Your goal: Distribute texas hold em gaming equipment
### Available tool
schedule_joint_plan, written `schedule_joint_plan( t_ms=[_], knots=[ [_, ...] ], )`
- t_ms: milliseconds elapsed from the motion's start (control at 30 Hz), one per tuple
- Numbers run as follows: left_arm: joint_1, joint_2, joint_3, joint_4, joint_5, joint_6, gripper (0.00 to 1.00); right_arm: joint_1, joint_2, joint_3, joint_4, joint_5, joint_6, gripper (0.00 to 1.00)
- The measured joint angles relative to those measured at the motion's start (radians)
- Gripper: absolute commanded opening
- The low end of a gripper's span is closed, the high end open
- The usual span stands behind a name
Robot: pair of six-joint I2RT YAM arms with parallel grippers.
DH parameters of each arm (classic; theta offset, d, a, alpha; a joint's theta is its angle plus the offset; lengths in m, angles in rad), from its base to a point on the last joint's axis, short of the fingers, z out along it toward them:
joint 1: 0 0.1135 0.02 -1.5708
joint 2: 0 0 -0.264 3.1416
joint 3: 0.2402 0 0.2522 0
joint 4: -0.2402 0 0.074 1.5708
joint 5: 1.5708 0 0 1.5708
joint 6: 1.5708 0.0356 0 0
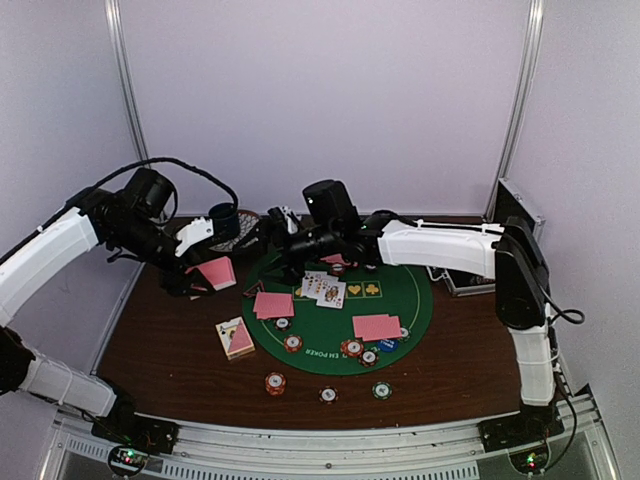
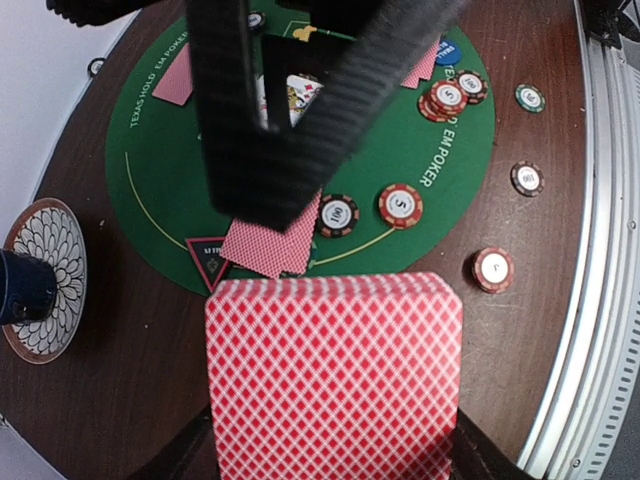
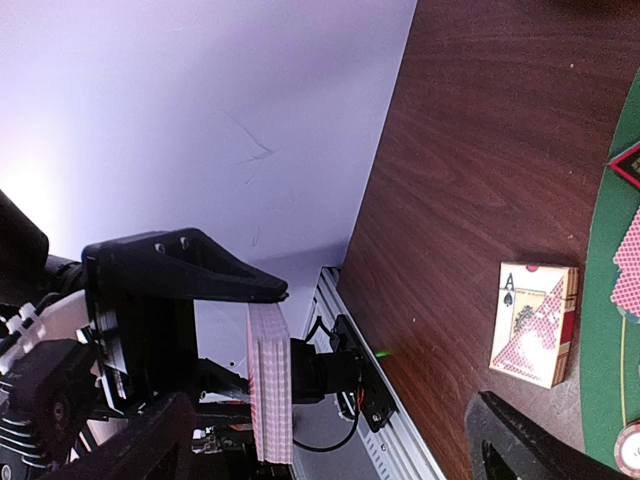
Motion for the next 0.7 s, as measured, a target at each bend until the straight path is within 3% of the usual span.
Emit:
schedule_joint_plan(
  t_ms=[700],
  knots=[
    [-0.013,0.043,0.036,-0.001,0.002,-0.007,0.0,0.039,0.16,0.172,0.01,-0.112,0.024,0.92]
  ],
)
